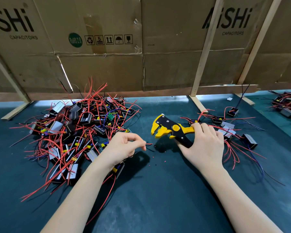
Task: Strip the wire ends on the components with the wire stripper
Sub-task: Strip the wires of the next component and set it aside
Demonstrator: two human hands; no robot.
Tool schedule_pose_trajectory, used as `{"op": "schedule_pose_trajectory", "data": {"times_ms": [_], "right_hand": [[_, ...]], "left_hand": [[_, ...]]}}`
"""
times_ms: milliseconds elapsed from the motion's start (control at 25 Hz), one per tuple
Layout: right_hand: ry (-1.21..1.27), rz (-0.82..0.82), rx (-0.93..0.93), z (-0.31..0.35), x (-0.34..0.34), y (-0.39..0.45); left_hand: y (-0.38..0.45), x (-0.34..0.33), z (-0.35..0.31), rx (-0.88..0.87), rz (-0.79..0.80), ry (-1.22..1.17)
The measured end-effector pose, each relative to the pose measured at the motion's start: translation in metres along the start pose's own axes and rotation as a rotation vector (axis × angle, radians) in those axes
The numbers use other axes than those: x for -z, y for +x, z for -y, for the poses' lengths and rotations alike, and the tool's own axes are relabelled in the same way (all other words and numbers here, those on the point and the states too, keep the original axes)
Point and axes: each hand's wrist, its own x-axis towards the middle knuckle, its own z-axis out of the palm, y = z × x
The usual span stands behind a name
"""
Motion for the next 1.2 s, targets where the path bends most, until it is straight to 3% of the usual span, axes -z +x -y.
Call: {"op": "schedule_pose_trajectory", "data": {"times_ms": [160, 320, 560, 720, 800, 880, 920, 1000, 1080, 1200], "right_hand": [[0.052, -0.002, -0.06, -0.002, 0.001, 0.001], [0.206, -0.023, -0.201, -0.005, 0.008, 0.007], [0.458, -0.059, -0.386, -0.01, 0.022, 0.016], [0.537, -0.088, -0.447, -0.012, 0.025, 0.02], [0.547, -0.122, -0.476, -0.018, 0.027, 0.023], [0.567, -0.174, -0.528, -0.026, 0.029, 0.025], [0.581, -0.209, -0.563, -0.03, 0.03, 0.025], [0.599, -0.283, -0.621, -0.038, 0.034, 0.026], [0.604, -0.339, -0.647, -0.044, 0.035, 0.027], [0.608, -0.34, -0.645, -0.048, 0.034, 0.026]], "left_hand": [[-0.001, 0.003, 0.002, 0.005, -0.014, 0.078], [-0.003, 0.017, -0.009, 0.15, 0.132, 0.085], [-0.012, 0.046, -0.012, 0.105, 0.256, 0.531], [0.001, 0.022, -0.054, -0.015, 0.134, 0.814], [0.017, 0.0, -0.083, -0.148, 0.022, 0.647], [0.039, -0.032, -0.109, -0.268, -0.08, 0.332], [0.047, -0.049, -0.121, -0.304, -0.055, 0.203], [0.056, -0.074, -0.129, -0.318, 0.156, 0.093], [0.056, -0.081, -0.116, -0.28, 0.325, 0.165], [0.049, -0.055, -0.081, -0.336, 0.272, 0.51]]}}
